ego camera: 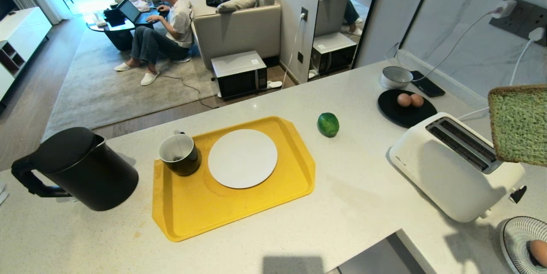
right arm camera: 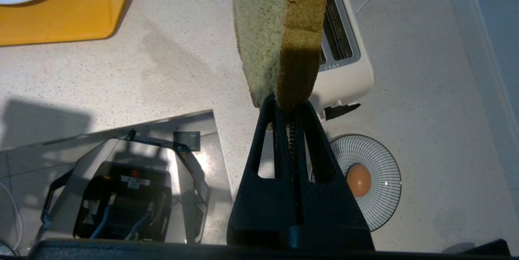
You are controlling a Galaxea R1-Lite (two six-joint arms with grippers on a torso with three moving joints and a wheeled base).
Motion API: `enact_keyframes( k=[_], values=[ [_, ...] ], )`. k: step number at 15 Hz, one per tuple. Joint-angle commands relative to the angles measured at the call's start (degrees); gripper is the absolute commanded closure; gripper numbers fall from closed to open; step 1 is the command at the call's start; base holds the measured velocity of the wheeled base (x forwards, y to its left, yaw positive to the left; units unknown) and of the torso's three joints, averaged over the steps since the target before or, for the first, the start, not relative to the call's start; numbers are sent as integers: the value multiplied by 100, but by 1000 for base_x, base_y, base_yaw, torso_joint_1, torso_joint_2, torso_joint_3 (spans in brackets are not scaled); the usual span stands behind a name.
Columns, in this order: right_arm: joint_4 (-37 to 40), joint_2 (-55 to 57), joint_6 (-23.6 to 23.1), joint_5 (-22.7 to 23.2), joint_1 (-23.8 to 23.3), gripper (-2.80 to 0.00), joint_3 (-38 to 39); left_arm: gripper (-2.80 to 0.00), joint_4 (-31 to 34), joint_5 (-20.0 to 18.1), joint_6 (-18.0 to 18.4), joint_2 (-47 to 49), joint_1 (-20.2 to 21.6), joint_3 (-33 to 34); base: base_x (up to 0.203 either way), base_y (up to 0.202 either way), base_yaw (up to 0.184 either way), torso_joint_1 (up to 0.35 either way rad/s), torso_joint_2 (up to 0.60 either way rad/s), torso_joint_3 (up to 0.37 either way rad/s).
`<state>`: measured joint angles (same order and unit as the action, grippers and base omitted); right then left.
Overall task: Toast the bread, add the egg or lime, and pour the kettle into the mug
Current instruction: Put the bread slices in the toaster
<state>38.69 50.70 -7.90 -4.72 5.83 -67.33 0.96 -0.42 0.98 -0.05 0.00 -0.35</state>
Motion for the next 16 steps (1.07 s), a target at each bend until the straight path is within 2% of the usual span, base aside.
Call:
enact_keyframes(
  k=[1,7,12,14,16],
  values=[
    [24,133,52,-12,-29,0,-18,0,0,-2,-1,-4,0,0,0,0,0,0,0,0],
    [122,944,320,8,-21,0,-344,0,0,-2,-1,-4,0,0,0,0,0,0,0,0],
    [1120,2467,305,2,-18,0,-1805,0,0,-2,-1,-4,0,0,0,0,0,0,0,0],
    [1183,3036,30,-120,-99,0,-2089,0,0,-2,-1,-4,0,0,0,0,0,0,0,0],
    [794,3320,-543,-282,-457,0,-2132,0,0,-2,-1,-4,0,0,0,0,0,0,0,0]
  ],
)
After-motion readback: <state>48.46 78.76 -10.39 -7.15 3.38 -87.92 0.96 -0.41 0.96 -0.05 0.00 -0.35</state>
